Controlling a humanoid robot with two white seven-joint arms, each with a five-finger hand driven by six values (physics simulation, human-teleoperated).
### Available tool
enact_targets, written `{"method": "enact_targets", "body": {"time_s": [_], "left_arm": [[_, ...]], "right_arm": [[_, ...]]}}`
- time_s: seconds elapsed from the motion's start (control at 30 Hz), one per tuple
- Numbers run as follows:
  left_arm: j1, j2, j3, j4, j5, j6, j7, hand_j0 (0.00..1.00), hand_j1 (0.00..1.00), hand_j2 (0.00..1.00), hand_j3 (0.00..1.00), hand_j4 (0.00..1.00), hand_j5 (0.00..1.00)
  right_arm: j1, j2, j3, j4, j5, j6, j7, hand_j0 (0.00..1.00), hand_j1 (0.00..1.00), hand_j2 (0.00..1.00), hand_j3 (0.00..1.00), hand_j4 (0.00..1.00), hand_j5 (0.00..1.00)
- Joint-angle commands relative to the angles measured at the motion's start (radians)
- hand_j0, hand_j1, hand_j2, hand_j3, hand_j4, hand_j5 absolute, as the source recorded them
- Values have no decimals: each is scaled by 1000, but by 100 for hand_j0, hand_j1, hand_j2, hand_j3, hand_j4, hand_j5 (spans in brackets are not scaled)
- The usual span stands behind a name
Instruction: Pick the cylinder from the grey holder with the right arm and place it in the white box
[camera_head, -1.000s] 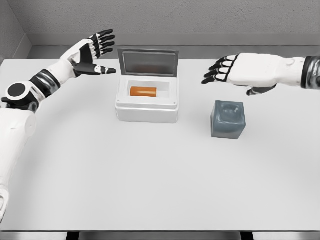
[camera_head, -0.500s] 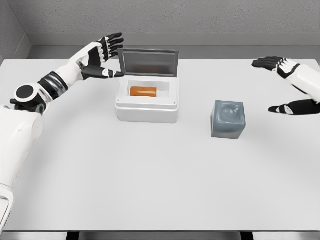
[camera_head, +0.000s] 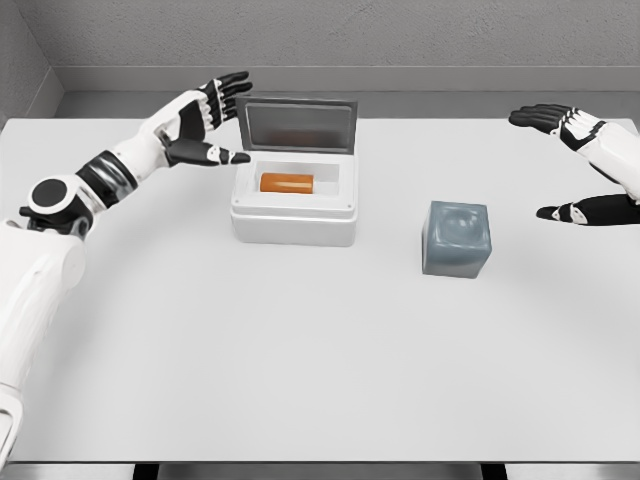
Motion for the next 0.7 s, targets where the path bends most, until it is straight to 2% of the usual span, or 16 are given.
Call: {"method": "enact_targets", "body": {"time_s": [0.0, 0.17, 0.43, 0.67], "left_arm": [[0, 8, 1, -14, 8, 0, 0, 100, 100, 100, 100, 100, 100], [6, 10, 1, -15, 8, 0, 0, 100, 100, 100, 100, 100, 100], [49, 34, 9, -84, 8, 0, 0, 100, 100, 100, 100, 100, 100], [48, 57, 24, -78, 8, 2, 0, 100, 100, 100, 100, 100, 100]], "right_arm": [[0, 0, 0, -1, -8, 3, -1, 100, 100, 100, 100, 100, 100], [0, 0, 0, -1, -6, 3, -1, 100, 100, 100, 100, 100, 100], [2, 0, 2, -1, -6, 3, -1, 100, 100, 100, 100, 100, 100], [2, 0, 2, -1, -6, 3, -1, 100, 100, 100, 100, 100, 100]]}}
